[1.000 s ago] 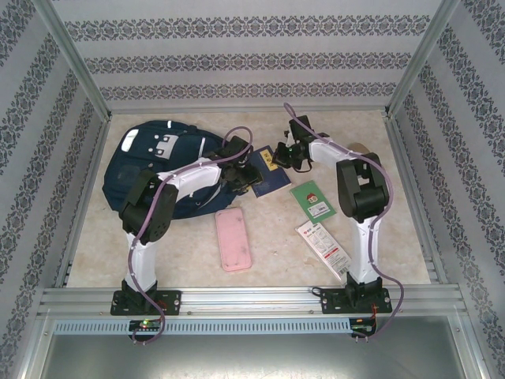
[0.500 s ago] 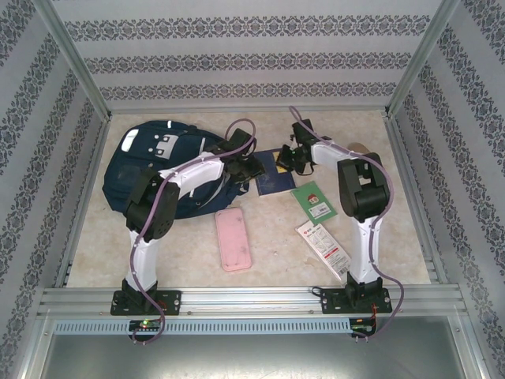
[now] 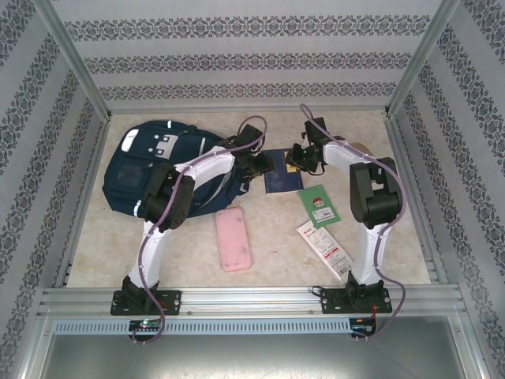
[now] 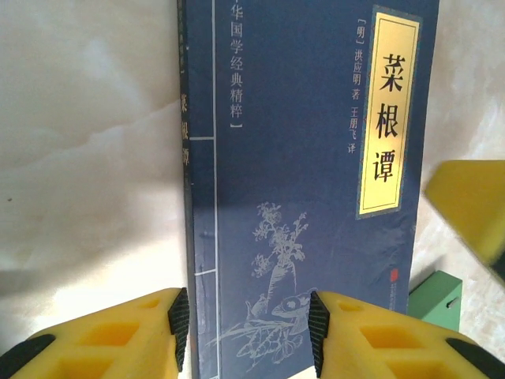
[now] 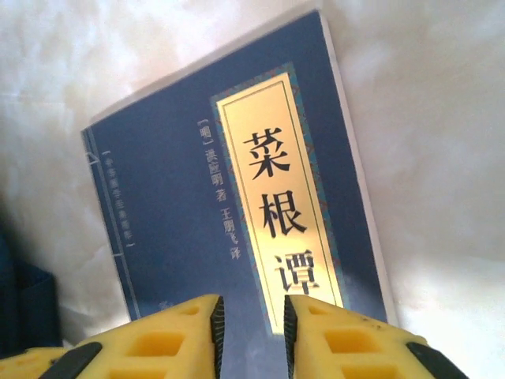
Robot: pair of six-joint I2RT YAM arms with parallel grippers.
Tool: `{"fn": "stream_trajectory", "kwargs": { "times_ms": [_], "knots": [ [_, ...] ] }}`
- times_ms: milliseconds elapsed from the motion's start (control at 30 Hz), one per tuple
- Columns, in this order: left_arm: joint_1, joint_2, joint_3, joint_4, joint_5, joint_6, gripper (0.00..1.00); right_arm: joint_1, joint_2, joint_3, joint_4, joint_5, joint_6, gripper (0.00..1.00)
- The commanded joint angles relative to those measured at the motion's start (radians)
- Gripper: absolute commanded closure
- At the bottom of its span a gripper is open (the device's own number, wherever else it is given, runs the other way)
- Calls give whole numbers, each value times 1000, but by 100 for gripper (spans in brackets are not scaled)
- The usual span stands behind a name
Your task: Pack the student bag
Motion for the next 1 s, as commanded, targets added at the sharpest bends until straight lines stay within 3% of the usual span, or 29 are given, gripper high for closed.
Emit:
{"fn": "stream_trajectory", "kwargs": {
  "times_ms": [0,400,667,967],
  "knots": [
    [-5,31,36,-52,-6,54,53,-3,-56,-15,-51,106,-82,65],
    [-6,115,88,-80,29,30,54,-3,33,-26,-88,101,-102,64],
    [-5,132,92,-94,38,20,54,46,58,10,-152,225,-52,63],
    [-6,146,93,-56,106,7,54,58,109,19,-74,-18,-32,63]
  ]
}}
